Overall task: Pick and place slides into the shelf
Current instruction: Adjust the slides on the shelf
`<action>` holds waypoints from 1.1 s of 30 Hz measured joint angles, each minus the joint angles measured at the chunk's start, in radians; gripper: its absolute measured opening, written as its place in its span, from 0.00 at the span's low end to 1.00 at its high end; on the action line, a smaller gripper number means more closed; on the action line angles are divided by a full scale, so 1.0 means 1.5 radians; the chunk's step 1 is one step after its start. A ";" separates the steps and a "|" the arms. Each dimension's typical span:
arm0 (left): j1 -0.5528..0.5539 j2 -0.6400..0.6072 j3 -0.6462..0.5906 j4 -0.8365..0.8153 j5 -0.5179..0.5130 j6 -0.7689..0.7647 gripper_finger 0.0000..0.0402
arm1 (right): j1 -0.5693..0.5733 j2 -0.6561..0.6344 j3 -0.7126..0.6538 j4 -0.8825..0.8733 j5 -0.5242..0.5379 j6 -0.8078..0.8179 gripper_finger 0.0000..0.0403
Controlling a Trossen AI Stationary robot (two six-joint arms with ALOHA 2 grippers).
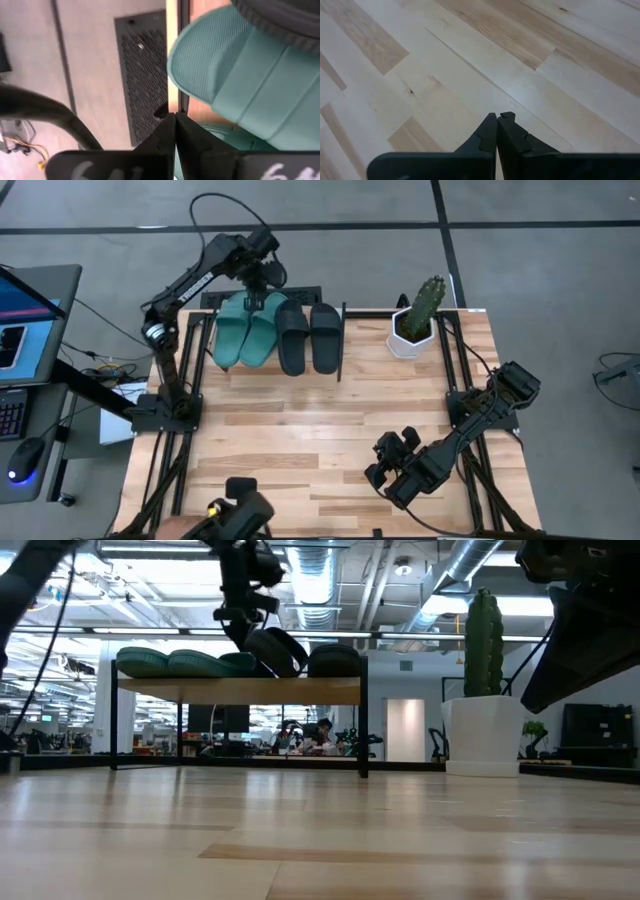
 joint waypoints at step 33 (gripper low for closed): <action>0.018 0.152 0.106 -0.130 0.083 -0.163 0.00 | -0.004 0.000 0.000 0.010 -0.031 -0.006 0.00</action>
